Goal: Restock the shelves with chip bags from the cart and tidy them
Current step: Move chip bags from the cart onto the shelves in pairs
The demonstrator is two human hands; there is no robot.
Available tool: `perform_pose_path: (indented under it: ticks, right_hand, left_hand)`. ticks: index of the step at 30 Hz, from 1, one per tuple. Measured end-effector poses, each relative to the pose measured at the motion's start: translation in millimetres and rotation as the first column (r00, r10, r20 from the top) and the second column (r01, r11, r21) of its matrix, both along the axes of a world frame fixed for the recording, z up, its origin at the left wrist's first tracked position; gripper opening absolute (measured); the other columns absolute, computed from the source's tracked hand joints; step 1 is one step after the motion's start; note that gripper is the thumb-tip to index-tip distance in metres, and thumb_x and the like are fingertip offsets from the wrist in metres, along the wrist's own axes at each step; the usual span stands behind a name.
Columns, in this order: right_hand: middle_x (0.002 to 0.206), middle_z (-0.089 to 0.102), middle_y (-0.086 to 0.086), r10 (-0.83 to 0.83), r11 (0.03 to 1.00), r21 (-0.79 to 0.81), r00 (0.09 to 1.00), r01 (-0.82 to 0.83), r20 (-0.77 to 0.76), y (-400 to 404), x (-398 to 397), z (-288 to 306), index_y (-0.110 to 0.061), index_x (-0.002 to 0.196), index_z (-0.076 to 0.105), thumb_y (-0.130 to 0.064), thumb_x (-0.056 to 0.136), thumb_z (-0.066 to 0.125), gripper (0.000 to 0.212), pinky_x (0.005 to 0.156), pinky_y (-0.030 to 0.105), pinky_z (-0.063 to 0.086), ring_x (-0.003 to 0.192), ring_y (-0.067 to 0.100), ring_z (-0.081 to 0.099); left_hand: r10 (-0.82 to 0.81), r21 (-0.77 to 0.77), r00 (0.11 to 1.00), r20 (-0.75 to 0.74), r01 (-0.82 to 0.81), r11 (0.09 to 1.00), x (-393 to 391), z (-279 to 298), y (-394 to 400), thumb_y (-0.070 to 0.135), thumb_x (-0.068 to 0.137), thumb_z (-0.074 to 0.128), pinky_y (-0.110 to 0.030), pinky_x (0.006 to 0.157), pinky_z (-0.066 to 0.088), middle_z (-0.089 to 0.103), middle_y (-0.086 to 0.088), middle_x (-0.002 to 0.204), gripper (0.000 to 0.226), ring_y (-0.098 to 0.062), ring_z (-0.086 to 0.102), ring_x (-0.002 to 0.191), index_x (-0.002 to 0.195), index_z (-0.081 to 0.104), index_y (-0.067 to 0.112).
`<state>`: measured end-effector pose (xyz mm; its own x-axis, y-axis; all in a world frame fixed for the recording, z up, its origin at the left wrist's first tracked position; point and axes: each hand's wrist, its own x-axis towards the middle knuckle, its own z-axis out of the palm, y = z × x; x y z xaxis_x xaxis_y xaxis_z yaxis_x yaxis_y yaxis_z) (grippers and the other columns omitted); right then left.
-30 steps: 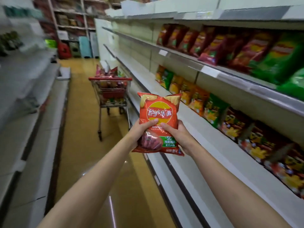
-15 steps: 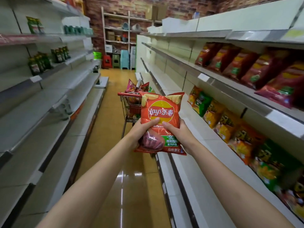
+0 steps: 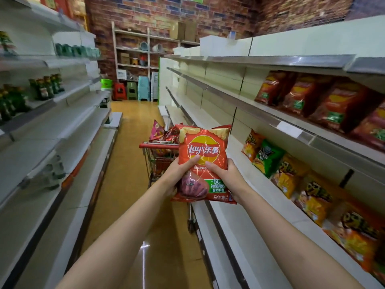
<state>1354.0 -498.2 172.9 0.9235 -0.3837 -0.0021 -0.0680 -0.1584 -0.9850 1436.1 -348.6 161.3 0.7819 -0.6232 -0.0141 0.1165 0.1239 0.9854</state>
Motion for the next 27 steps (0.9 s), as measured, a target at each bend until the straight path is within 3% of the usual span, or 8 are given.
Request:
perform_pose_path:
  ticks: [5,10,14,18,21,25,27]
  right_hand:
    - [0.119,0.062,0.002,-0.078,0.997,0.002,0.997,0.078,0.023,-5,76,15,-0.022,0.137,0.035,-0.044,0.078,0.074,0.074,0.079,0.034,0.058,0.094,0.018,0.068]
    - [0.12,0.063,0.002,-0.134,0.991,-0.002,0.991,0.134,0.009,-19,129,17,-0.023,0.135,0.036,-0.044,0.078,0.075,0.073,0.08,0.036,0.059,0.093,0.019,0.069]
    - [0.12,0.063,0.005,-0.172,0.985,0.024,0.985,0.172,-0.005,-41,163,13,-0.02,0.136,0.037,-0.042,0.077,0.076,0.074,0.083,0.04,0.058,0.095,0.022,0.069]
    - [0.116,0.064,0.003,-0.189,0.982,0.016,0.982,0.189,-0.008,-66,197,13,-0.02,0.133,0.038,-0.04,0.079,0.074,0.069,0.075,0.034,0.059,0.091,0.02,0.069]
    - [0.111,0.063,0.002,-0.215,0.977,0.013,0.977,0.214,0.013,-88,221,22,-0.022,0.128,0.038,-0.04,0.08,0.074,0.063,0.067,0.029,0.057,0.087,0.018,0.069]
    - [0.111,0.067,0.003,-0.325,0.944,-0.038,0.944,0.328,0.059,-130,247,56,-0.017,0.128,0.042,-0.06,0.062,0.079,0.086,0.077,0.04,0.06,0.085,0.022,0.071]
    - [0.112,0.067,0.004,-0.389,0.915,-0.087,0.918,0.395,0.076,-153,249,75,-0.017,0.129,0.044,-0.062,0.062,0.078,0.088,0.08,0.042,0.059,0.085,0.023,0.071]
  left_hand:
    - [-0.03,-0.024,1.0,0.006,0.03,0.999,87,5,-5,0.05,0.062,0.074,-0.037,0.081,0.057,0.065,-0.009,0.119,0.086,-0.025,0.07,0.099,0.135,0.04,0.019]
    - [-0.119,-0.014,0.993,-0.018,0.119,0.993,149,-3,-23,0.051,0.064,0.076,-0.039,0.085,0.057,0.066,-0.009,0.119,0.084,-0.025,0.07,0.099,0.134,0.041,0.019]
    - [-0.173,-0.024,0.984,-0.031,0.172,0.985,183,-2,-48,0.043,0.068,0.071,-0.032,0.075,0.058,0.069,-0.006,0.111,0.067,-0.022,0.072,0.093,0.127,0.047,0.02]
    - [-0.174,0.006,0.985,-0.013,0.174,0.985,220,-1,-72,0.052,0.06,0.083,-0.041,0.09,0.055,0.066,-0.007,0.119,0.092,-0.024,0.07,0.1,0.135,0.041,0.019]
    - [-0.184,0.031,0.982,0.038,0.183,0.983,248,10,-96,0.052,0.059,0.081,-0.045,0.094,0.053,0.066,-0.006,0.12,0.092,-0.025,0.069,0.102,0.136,0.041,0.021]
    - [-0.232,0.036,0.969,0.087,0.23,0.973,282,43,-145,0.056,0.049,0.088,-0.05,0.095,0.052,0.065,-0.008,0.122,0.105,-0.029,0.067,0.105,0.136,0.041,0.02]
    - [-0.276,0.036,0.955,0.112,0.274,0.961,291,62,-174,0.052,0.055,0.086,-0.048,0.093,0.053,0.065,-0.009,0.12,0.095,-0.029,0.067,0.104,0.133,0.042,0.018]
